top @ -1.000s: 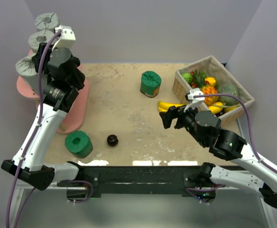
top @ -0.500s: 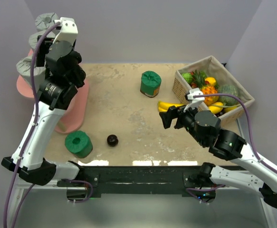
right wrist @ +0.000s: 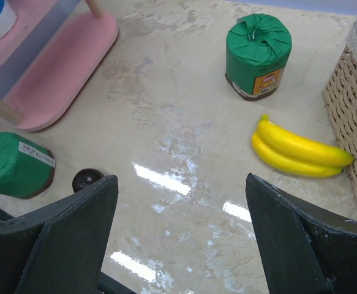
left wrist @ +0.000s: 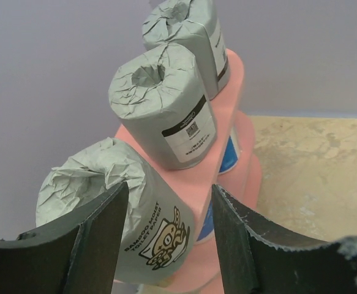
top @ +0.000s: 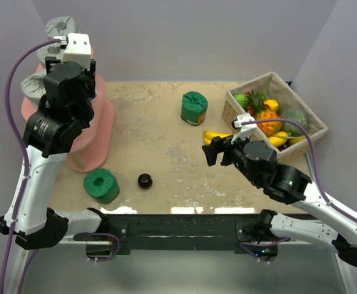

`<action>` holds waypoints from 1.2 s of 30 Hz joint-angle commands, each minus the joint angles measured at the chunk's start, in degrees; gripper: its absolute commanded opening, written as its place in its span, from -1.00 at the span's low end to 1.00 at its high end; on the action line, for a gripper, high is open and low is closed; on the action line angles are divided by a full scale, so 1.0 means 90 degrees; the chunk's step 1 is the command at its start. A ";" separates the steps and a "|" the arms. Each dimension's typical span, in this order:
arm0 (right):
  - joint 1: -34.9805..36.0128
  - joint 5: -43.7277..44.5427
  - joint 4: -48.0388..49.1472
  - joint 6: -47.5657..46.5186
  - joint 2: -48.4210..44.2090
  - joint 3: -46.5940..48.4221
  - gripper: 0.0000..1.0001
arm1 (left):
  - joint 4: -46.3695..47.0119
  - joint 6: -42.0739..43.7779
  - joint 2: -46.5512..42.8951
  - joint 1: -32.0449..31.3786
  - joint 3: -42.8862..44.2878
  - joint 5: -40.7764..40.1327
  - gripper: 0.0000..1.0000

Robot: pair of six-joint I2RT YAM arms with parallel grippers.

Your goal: Place and organize the paper towels onto the shelf

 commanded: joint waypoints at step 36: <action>-0.0014 -0.0170 0.0237 0.0035 -0.0027 0.0204 0.76 | -0.0036 -0.0628 -0.0244 0.0527 -0.1013 -0.1144 -0.02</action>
